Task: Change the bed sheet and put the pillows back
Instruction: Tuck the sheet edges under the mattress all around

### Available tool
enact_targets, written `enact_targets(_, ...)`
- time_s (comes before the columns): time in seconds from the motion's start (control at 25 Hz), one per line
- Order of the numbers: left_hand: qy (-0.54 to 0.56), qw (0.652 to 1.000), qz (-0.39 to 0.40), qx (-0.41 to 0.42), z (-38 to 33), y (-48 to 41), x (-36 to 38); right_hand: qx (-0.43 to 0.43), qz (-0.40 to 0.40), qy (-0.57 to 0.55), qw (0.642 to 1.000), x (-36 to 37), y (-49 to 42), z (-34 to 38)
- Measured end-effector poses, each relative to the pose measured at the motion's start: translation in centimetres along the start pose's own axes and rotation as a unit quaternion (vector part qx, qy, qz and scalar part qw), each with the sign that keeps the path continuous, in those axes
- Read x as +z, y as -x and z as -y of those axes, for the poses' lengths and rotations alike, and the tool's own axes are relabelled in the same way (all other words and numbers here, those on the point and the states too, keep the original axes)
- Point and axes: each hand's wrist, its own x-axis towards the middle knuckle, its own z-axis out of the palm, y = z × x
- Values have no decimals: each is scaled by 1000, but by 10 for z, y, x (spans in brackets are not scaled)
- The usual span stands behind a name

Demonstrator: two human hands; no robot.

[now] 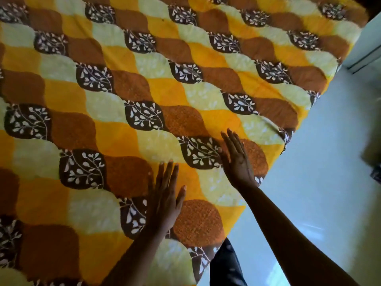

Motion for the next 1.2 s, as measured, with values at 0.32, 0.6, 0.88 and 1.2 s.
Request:
enact_targets(0.32,-94,995,24,-10,-89,-128,65,-213,148,223,940,24,-187,-40)
enact_targets(0.6,-114,993,18,-14,-92,-130,69,-57,70,234,968,-40,-214,-142)
enact_targets(0.88,-99,995,23,-12,-91,-130,69,142,-1,197,970,-73,-173,-184)
enact_targets(1.2,179,963,145,-142,-119,-141,30,227,14,-28,973,-136,-80,-149)
